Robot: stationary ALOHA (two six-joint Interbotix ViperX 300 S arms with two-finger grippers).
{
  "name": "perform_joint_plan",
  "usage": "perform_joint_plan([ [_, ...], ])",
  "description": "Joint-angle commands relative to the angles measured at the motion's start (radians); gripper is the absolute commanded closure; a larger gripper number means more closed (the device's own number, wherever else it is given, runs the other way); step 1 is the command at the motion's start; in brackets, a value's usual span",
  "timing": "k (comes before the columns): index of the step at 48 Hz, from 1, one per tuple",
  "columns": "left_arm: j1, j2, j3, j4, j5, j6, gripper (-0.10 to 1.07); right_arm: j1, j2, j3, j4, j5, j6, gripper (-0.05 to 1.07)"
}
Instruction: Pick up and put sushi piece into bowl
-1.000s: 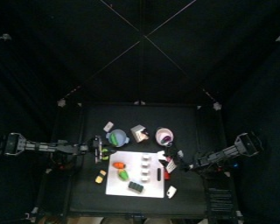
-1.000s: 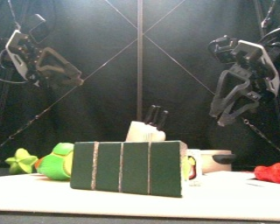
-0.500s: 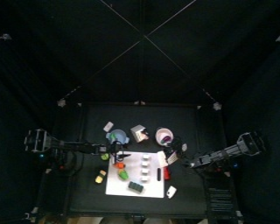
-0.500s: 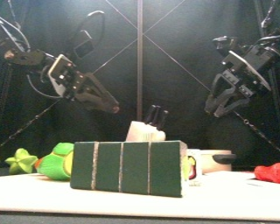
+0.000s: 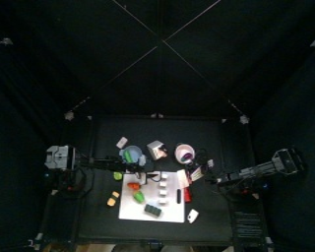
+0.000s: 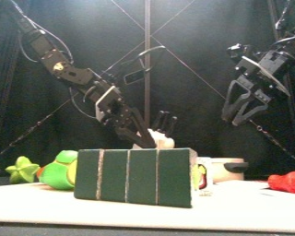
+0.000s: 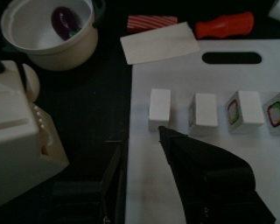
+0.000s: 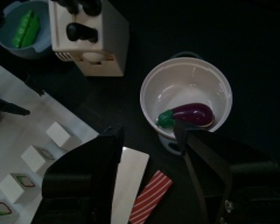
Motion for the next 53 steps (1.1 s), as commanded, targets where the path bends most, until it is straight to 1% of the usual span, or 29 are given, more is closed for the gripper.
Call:
perform_joint_plan([
  [1, -0.002, 0.011, -0.066, 0.002, 0.048, 0.0, 0.22, -0.006, 0.006, -0.009, 0.002, -0.009, -0.003, 0.19],
  [5, -0.003, 0.031, -0.098, 0.002, 0.089, -0.002, 0.21, -0.006, 0.009, -0.009, 0.006, -0.017, -0.003, 0.19],
  [10, -0.005, 0.044, -0.12, 0.003, 0.114, 0.0, 0.2, -0.005, 0.009, -0.009, 0.006, -0.026, -0.003, 0.19],
  [25, -0.006, 0.064, -0.137, 0.029, 0.115, 0.0, 0.1, -0.006, 0.011, 0.0, 0.009, -0.026, -0.003, 0.19],
  [53, -0.051, 0.1, -0.169, 0.026, 0.112, -0.002, 0.1, -0.006, 0.012, 0.003, 0.012, -0.032, -0.002, 0.19],
])
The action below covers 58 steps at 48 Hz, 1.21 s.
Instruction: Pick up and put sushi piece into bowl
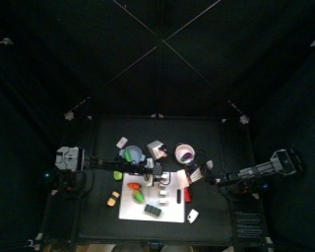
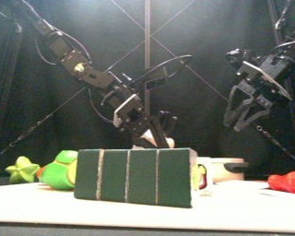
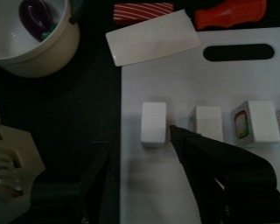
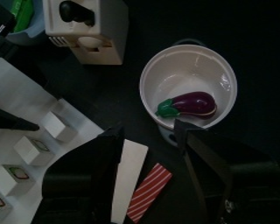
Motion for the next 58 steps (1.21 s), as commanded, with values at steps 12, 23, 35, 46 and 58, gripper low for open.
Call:
perform_joint_plan([
  [12, -0.002, 0.034, -0.052, 0.0, -0.008, -0.002, 0.11, -0.003, 0.0, -0.006, -0.003, -0.003, 0.0, 0.19],
  [23, 0.006, 0.06, -0.074, 0.003, -0.008, 0.0, 0.11, -0.003, 0.002, -0.006, -0.003, -0.003, 0.0, 0.19],
  [35, 0.008, 0.058, -0.074, 0.003, -0.008, -0.002, 0.15, -0.003, 0.006, -0.008, -0.003, -0.003, 0.0, 0.19],
  [46, 0.009, 0.057, -0.075, 0.002, -0.008, -0.005, 0.38, -0.003, 0.012, -0.011, -0.003, -0.003, 0.0, 0.19],
  [58, 0.008, 0.014, -0.072, 0.0, -0.006, -0.003, 0.47, -0.003, 0.015, -0.012, -0.003, -0.006, 0.0, 0.19],
])
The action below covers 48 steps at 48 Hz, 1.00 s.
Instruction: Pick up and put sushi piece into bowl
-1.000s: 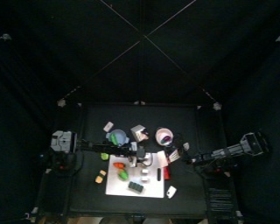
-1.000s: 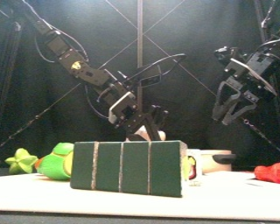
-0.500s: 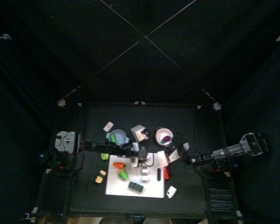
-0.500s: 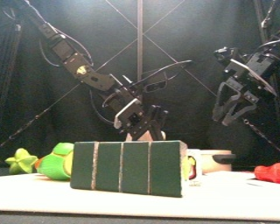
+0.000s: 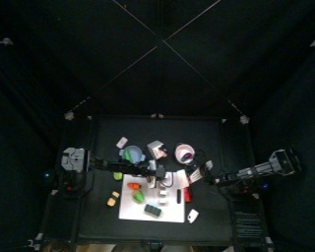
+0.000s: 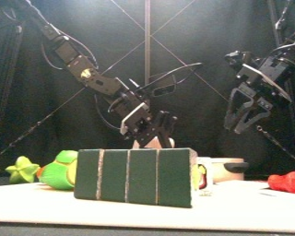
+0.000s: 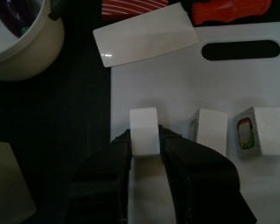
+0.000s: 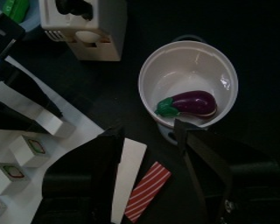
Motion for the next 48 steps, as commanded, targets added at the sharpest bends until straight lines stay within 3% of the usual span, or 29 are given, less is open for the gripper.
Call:
perform_joint_plan([
  [1, 0.002, -0.06, -0.021, 0.0, -0.006, 0.0, 0.47, -0.003, -0.005, -0.014, -0.003, -0.005, -0.002, 0.19],
  [15, 0.0, -0.176, 0.037, 0.009, 0.011, 0.002, 0.47, -0.028, 0.003, -0.023, -0.008, -0.051, -0.002, 0.19],
  [39, 0.035, -0.515, 0.368, -0.021, 0.017, -0.002, 0.47, -0.046, 0.04, -0.043, -0.005, -0.132, -0.009, 0.19],
  [48, 0.107, -0.617, 0.457, -0.028, 0.017, 0.0, 0.47, -0.048, 0.041, -0.048, 0.005, -0.232, -0.057, 0.19],
])
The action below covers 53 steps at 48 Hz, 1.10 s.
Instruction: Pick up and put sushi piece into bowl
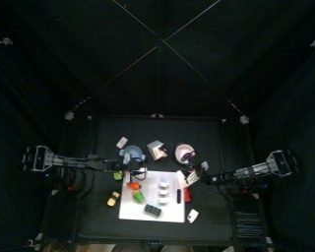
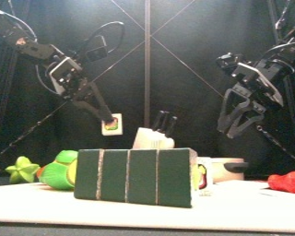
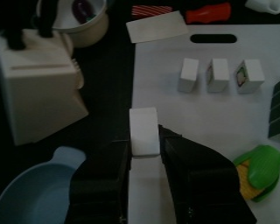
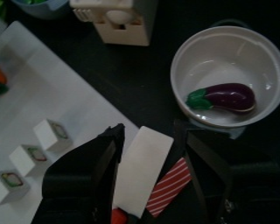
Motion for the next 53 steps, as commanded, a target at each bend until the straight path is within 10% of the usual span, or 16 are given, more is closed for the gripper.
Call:
perform_joint_plan([
  [1, 0.055, -0.063, 0.031, -0.002, -0.006, 0.002, 0.47, -0.003, -0.009, -0.023, 0.006, -0.046, -0.02, 0.19],
  [15, 0.235, -0.086, 0.094, -0.002, -0.018, 0.002, 0.47, -0.003, -0.009, -0.029, 0.018, -0.08, -0.084, 0.19],
  [32, 0.255, 0.049, 0.081, 0.006, -0.028, 0.002, 0.43, -0.023, -0.002, -0.064, 0.04, -0.078, -0.169, 0.19],
  [53, 0.25, 0.1, 0.057, 0.006, -0.029, 0.002, 0.12, -0.018, 0.051, -0.098, 0.02, -0.081, -0.195, 0.19],
])
